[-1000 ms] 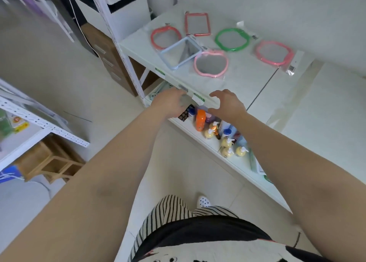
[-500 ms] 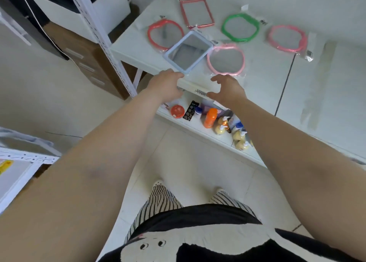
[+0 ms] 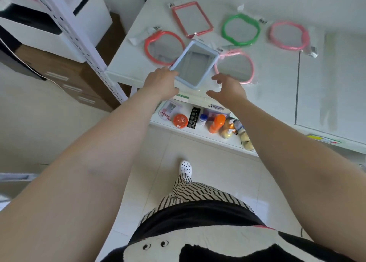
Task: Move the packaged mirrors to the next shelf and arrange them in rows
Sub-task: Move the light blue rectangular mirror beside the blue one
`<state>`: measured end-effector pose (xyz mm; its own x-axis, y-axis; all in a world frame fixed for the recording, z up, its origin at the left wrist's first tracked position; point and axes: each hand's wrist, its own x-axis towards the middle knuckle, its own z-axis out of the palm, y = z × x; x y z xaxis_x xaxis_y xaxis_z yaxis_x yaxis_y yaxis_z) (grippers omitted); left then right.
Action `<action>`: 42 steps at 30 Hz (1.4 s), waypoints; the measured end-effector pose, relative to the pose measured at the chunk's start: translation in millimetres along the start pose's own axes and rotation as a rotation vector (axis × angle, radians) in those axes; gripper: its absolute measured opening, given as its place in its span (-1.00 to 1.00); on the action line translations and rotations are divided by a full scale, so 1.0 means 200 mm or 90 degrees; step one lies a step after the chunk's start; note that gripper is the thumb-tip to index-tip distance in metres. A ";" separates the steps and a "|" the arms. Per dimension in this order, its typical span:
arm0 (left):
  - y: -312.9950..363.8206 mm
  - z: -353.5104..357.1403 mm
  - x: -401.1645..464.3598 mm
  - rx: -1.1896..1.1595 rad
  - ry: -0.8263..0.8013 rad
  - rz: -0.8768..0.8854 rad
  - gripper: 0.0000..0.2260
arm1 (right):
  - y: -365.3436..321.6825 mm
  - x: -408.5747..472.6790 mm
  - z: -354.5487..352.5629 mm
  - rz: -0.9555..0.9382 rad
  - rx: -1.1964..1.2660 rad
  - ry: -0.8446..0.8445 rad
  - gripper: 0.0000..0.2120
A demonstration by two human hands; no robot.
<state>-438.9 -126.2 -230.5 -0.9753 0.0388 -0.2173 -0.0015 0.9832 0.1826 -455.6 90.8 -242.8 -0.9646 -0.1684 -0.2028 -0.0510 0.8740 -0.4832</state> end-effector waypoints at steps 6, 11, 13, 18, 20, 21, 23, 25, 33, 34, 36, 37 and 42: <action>-0.12 -0.04 0.23 -0.071 0.006 -0.002 -0.59 | -0.06 0.20 0.03 0.045 0.039 0.009 -0.48; -0.16 0.01 0.36 -0.189 -0.034 -0.027 -0.65 | -0.11 0.27 0.04 0.108 0.051 -0.002 -0.49; -0.17 0.03 0.40 -0.225 -0.065 -0.026 -0.64 | -0.13 0.28 0.06 0.150 0.067 0.004 -0.49; -0.21 0.08 0.50 -0.315 -0.093 -0.047 -0.62 | -0.21 0.30 0.17 0.307 0.185 0.028 -0.46; -0.20 0.08 0.50 -0.336 -0.095 -0.066 -0.65 | -0.27 0.29 0.22 0.360 0.250 0.040 -0.48; -0.21 0.09 0.51 -0.353 -0.105 -0.079 -0.65 | -0.30 0.29 0.25 0.384 0.283 0.055 -0.52; -0.22 0.10 0.52 -0.404 -0.141 -0.115 -0.63 | -0.35 0.29 0.29 0.428 0.339 0.093 -0.68; -0.24 0.11 0.53 -0.443 -0.167 -0.139 -0.61 | -0.38 0.28 0.32 0.462 0.360 0.127 -0.84; -0.29 0.10 0.55 -0.544 -0.168 -0.085 -0.81 | -0.43 0.16 0.33 0.543 0.519 0.262 -0.91; -0.29 0.09 0.54 -0.596 -0.189 -0.082 -0.86 | -0.42 0.14 0.32 0.542 0.545 0.278 -0.90; -0.29 0.07 0.52 -0.725 -0.258 -0.099 -0.87 | -0.39 0.10 0.30 0.526 0.579 0.314 -0.85; -0.28 0.06 0.50 -0.778 -0.292 -0.108 -0.89 | -0.38 0.07 0.28 0.514 0.591 0.331 -0.82; -0.11 0.01 0.42 -0.843 -0.393 -0.047 -0.91 | -0.28 -0.10 0.18 0.506 0.617 0.391 -0.84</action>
<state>-521.1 -143.5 -255.4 -0.7164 0.4005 -0.5714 -0.5768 0.1209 0.8079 -424.3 28.2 -242.9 -0.6214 0.6631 -0.4173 0.5103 -0.0616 -0.8578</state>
